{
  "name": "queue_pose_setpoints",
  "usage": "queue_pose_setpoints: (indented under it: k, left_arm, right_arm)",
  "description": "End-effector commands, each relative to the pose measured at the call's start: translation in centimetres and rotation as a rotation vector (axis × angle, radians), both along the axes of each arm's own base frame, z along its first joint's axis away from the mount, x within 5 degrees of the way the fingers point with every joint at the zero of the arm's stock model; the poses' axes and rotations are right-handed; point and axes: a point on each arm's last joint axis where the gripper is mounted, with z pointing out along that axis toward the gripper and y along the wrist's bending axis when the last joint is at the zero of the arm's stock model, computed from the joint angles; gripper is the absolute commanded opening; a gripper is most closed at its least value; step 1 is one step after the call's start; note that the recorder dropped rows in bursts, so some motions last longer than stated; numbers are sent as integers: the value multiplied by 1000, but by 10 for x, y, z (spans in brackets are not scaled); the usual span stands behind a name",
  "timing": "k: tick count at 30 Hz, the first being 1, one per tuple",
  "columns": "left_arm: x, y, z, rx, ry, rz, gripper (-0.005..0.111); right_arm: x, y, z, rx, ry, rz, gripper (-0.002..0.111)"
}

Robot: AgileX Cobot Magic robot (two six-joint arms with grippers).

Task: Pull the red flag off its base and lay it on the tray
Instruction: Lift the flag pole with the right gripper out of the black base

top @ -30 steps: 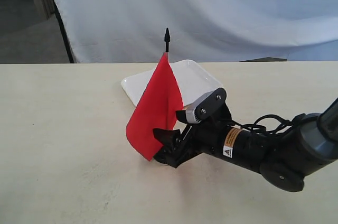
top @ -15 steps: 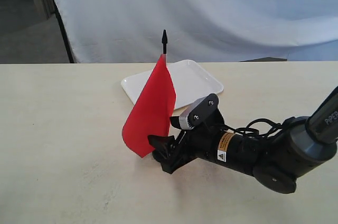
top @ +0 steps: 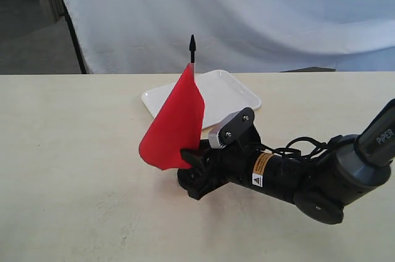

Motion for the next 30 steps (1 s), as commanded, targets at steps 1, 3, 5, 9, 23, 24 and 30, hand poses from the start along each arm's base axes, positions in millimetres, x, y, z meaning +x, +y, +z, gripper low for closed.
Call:
queue_pose_setpoints:
  k: [1, 3, 5, 9, 23, 24, 30]
  left_arm:
    - [0, 0, 0, -4, -6, 4, 0]
    - [0, 0, 0, -4, -6, 4, 0]
    - [0, 0, 0, -4, -6, 4, 0]
    - [0, 0, 0, -4, -6, 4, 0]
    - [0, 0, 0, -4, -6, 4, 0]
    - [0, 0, 0, -4, -6, 4, 0]
    - [0, 0, 0, -4, -6, 4, 0]
  right_arm:
    - [1, 0, 0, -1, -2, 2, 1]
    - [1, 0, 0, 0, 0, 1, 0]
    - [1, 0, 0, 0, 0, 1, 0]
    - [0, 1, 1, 1, -3, 7, 0]
    - [1, -3, 44, 46, 25, -53, 0]
    - [1, -4, 48, 38, 30, -62, 0]
    - [13, -10, 69, -55, 131, -187, -1]
